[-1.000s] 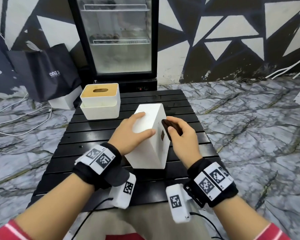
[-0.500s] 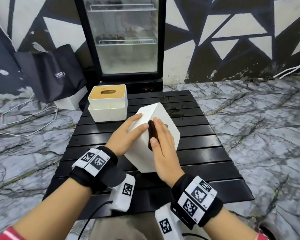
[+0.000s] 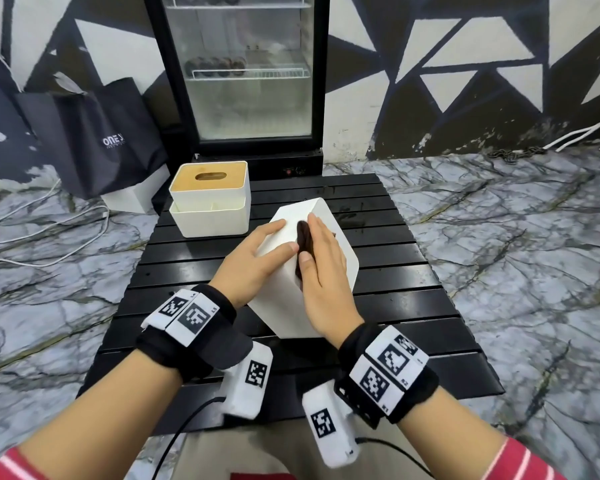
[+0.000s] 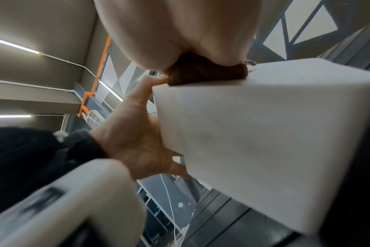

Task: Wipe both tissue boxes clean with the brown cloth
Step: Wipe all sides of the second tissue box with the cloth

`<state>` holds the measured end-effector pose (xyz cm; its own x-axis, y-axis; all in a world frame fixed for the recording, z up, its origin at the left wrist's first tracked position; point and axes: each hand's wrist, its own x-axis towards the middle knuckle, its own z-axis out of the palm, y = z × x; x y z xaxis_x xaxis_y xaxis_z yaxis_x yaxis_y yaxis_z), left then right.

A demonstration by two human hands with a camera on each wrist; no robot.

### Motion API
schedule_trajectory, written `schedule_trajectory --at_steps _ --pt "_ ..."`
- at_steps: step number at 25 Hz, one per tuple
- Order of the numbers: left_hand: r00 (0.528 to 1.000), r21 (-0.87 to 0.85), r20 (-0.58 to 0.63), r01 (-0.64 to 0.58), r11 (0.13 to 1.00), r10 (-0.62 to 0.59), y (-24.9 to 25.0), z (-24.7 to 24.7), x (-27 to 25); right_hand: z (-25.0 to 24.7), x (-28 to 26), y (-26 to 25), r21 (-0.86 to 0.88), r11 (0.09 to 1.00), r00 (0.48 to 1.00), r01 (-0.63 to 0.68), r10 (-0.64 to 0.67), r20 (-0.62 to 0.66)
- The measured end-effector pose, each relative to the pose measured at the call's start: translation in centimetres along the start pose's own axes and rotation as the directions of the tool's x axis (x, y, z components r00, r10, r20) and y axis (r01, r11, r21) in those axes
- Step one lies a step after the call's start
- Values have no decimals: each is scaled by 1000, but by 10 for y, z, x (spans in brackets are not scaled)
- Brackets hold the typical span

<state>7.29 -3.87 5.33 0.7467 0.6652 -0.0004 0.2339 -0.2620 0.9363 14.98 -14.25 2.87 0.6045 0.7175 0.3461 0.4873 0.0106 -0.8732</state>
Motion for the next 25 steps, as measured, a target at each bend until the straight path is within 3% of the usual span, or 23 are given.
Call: schedule_trajectory --at_steps 4,13,18,25 --pt "1000 6 -11 8 1000 -8 -1 5 1 -13 26 10 1 1000 998 -2 2 -57" --pt "999 30 -29 -15 999 16 3 6 -2 -17 43 4 -30 999 1000 -20 21 9" --pt "998 -18 -60 12 1000 -13 0 5 -2 -29 53 21 -104 990 992 -100 107 63" --pt "995 -47 -94 20 999 -25 -3 7 -3 -30 33 54 -25 973 974 -228 228 1"
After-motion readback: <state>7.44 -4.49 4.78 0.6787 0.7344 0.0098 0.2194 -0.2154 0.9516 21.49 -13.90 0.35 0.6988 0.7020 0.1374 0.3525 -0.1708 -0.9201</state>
